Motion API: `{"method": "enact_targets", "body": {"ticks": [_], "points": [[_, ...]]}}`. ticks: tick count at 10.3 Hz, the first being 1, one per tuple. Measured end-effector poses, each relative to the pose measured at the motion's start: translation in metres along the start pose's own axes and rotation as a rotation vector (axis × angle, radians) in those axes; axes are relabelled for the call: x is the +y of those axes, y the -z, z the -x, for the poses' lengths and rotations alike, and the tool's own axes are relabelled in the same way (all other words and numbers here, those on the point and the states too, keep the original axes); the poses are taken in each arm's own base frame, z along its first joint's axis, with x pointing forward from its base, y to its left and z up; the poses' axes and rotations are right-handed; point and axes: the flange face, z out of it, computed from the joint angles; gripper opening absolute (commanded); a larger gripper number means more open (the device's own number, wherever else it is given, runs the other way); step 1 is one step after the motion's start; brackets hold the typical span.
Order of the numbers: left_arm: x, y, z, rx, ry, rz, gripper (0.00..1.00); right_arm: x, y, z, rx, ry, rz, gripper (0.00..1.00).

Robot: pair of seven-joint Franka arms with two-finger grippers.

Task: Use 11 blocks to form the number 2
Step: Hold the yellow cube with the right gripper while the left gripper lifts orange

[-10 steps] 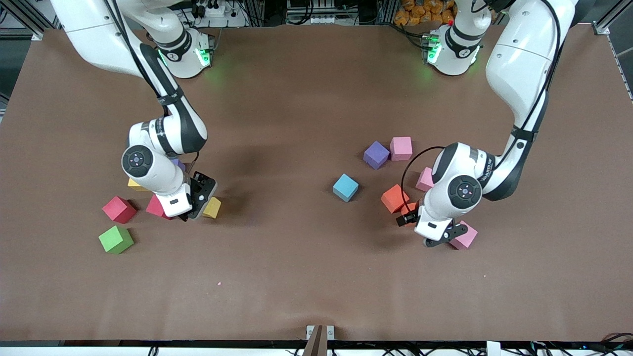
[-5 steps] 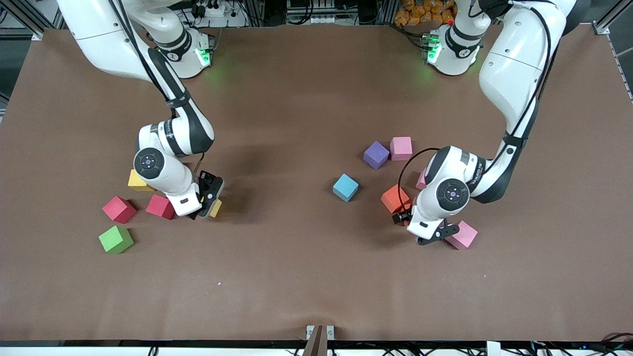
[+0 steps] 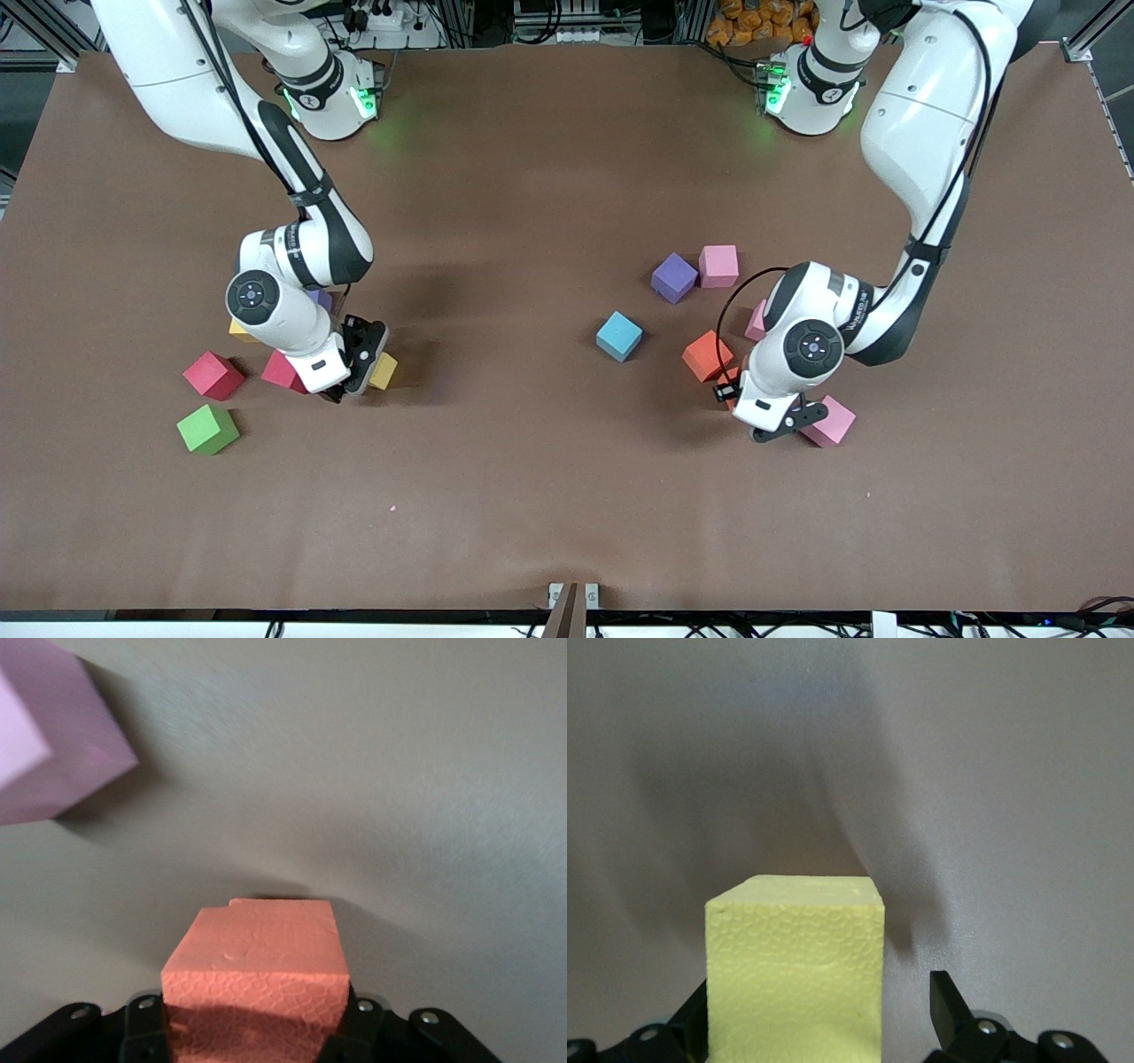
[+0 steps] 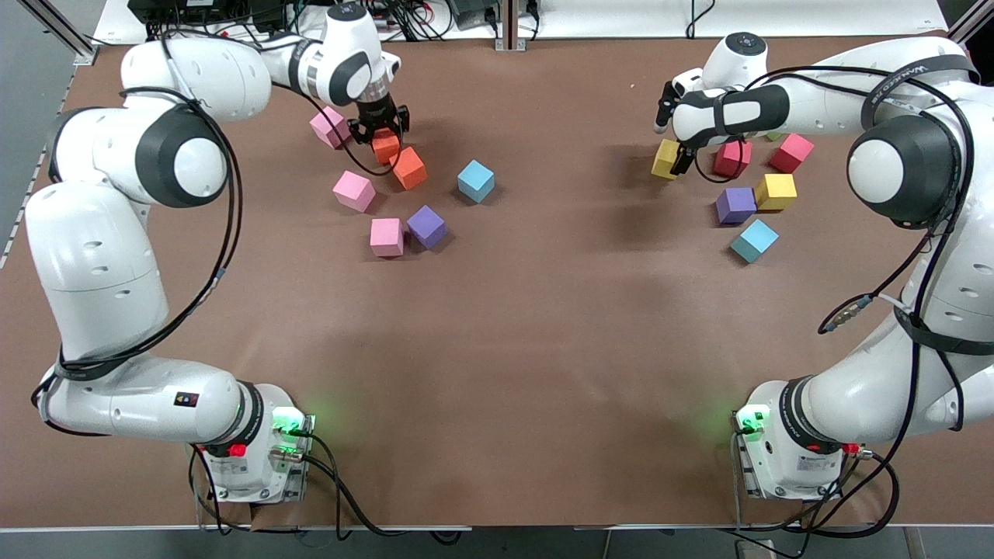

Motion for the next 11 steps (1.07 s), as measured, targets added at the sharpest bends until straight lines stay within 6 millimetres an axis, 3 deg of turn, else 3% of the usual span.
{"method": "enact_targets", "body": {"ticks": [3,6,8,10,11], "points": [[-0.007,0.050,0.003,0.007,0.116,-0.023,0.15,-0.003,0.001,-0.007,0.008,0.013,0.010,1.00],[-0.042,0.091,-0.007,-0.012,0.272,0.016,0.16,-0.003,0.001,-0.009,0.013,0.015,0.018,1.00],[-0.064,0.105,-0.003,-0.033,0.399,0.027,0.16,-0.003,0.000,-0.009,0.013,0.016,0.018,0.86],[-0.072,0.108,0.018,-0.065,0.506,0.022,0.16,-0.003,-0.001,-0.009,0.013,0.017,0.018,0.59],[-0.075,0.110,0.030,-0.085,0.547,0.023,0.16,-0.003,-0.001,-0.009,0.013,0.017,0.019,0.57]]}}
